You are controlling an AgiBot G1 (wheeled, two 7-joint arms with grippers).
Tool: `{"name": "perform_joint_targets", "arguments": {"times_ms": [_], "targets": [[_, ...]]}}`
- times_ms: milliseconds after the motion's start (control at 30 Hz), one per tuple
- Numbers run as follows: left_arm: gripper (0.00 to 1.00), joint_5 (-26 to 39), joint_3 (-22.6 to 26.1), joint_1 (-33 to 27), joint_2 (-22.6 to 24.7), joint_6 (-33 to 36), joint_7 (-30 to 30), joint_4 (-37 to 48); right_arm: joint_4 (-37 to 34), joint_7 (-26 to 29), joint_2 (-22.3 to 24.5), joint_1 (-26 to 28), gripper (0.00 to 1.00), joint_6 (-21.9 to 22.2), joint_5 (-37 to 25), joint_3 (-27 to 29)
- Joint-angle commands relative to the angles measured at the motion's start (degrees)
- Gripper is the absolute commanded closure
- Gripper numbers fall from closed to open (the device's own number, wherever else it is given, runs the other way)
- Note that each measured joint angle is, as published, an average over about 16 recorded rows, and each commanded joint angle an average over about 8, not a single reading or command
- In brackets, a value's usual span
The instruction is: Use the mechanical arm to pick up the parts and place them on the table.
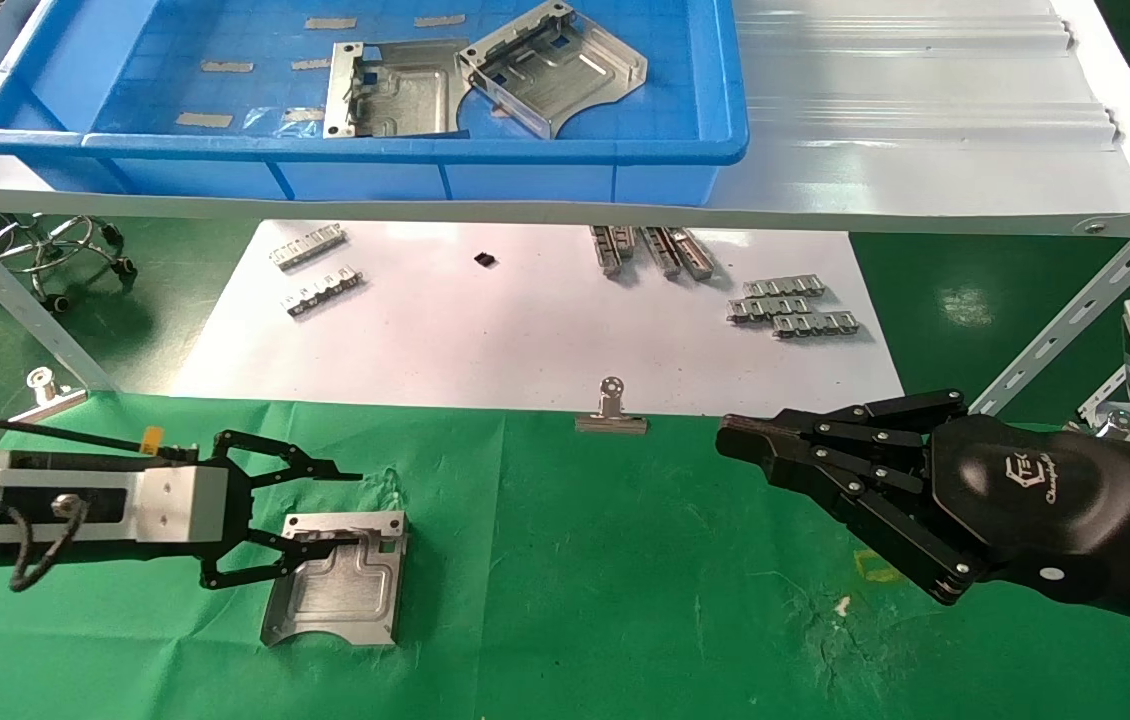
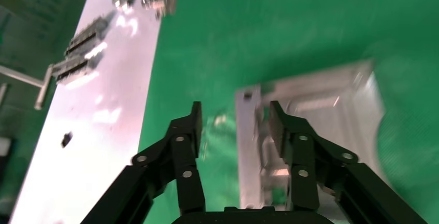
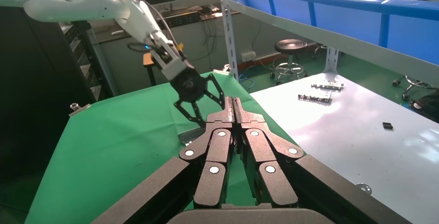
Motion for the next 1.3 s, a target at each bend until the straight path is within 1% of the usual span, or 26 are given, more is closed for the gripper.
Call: {"name": "perform_joint_targets", "arguments": {"times_ms": [33,67,100,300,333,367,1300], "targets": [[0.00,-0.34,-0.11,-0.58,-0.24,1.91,-1.60,0.41,0.00,0.00,0.00,0.00,1.00,0.00,0.00,0.00],[0.00,-0.71,-0.04,-0.52,-0.54,2.39,-3.53,-0.26,0.00,0.00,0.00,0.00,0.97,0.00,0.00,0.00],[0.00,-0.89,-0.04,-0.56,-0.67,2.74,-4.84,-0.50,0.00,0.00,0.00,0.00,0.89,0.00,0.00,0.00],[0.00,-1.98,-1.84,0.90,-1.62,3.36,-10.89,-3.97,0.00,0.00,0.00,0.00,0.14,0.00,0.00,0.00],[0.00,-2.04,-2.50,1.25,-1.72,3.31,-11.24,-4.51,0.00,0.00,0.00,0.00,0.04,0.00,0.00,0.00],[0.00,-2.28,-3.15,1.81,-1.99,3.20,-12.17,-5.60,0.00,0.00,0.00,0.00,0.00,0.00,0.00,0.00],[0.00,-9.14,-21.50,17.52,-9.65,-0.02,-38.12,-36.17,0.00,0.00,0.00,0.00,0.00,0.00,0.00,0.00]]}}
